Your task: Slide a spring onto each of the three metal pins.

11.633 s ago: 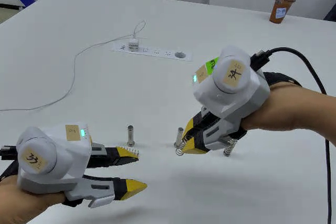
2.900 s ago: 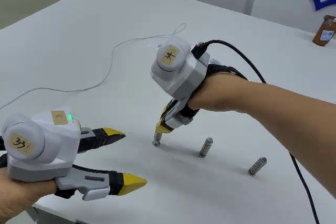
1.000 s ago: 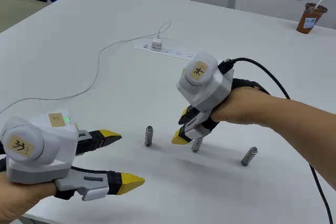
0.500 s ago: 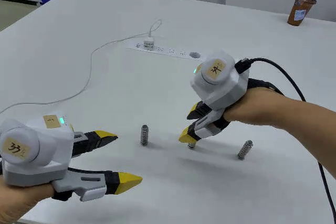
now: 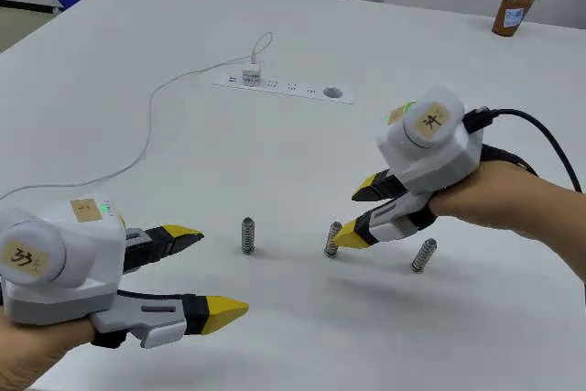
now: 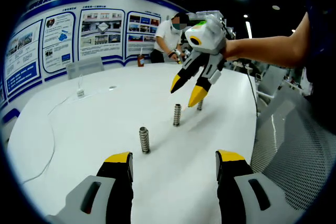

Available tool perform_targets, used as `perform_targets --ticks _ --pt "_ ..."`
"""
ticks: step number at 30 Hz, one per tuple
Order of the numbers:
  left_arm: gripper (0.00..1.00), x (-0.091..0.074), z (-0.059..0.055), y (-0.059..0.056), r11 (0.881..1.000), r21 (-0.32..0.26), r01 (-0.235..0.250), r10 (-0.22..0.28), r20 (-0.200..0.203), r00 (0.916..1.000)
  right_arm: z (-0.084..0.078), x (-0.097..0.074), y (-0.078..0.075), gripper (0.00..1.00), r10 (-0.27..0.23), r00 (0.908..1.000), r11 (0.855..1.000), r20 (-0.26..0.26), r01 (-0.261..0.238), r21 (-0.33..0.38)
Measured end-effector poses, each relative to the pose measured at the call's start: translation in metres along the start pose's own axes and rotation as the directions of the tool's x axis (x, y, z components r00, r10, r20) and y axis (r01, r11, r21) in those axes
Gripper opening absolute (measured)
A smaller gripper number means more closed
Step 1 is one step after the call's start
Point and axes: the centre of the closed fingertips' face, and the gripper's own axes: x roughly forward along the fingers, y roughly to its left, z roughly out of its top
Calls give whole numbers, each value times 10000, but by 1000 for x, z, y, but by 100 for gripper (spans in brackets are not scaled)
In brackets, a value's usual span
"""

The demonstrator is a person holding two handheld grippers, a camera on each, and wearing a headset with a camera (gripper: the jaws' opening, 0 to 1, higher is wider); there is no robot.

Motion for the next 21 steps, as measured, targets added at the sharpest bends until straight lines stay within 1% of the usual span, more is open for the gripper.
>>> perform_targets --ticks 5,10,12,13,17,18,21 --pt "66 1 1 0 10000 13 15 -15 -2 10000 -10 -13 -5 49 -322 9990 9993 314 315 208" --pt "66 2 3 -1 10000 40 36 -36 -8 10000 -16 -29 -8 52 -733 9940 9957 809 684 623" --pt "66 3 4 -1 10000 43 39 -39 2 10000 -23 -34 -15 53 -952 9908 9925 957 871 861" --pt "66 3 4 -1 10000 39 43 -43 5 10000 -25 -36 -15 54 -1027 9897 9913 997 935 931" --pt "66 4 4 -1 10000 51 60 -60 -9 10000 -33 -48 -16 57 -1383 9817 9844 1307 1217 1272" --pt "66 4 4 -1 10000 48 57 -57 -13 10000 -35 -52 -15 57 -1499 9784 9820 1422 1306 1367" --pt "66 4 4 -1 10000 48 55 -55 -17 10000 -41 -60 -15 58 -1689 9724 9768 1609 1434 1590"
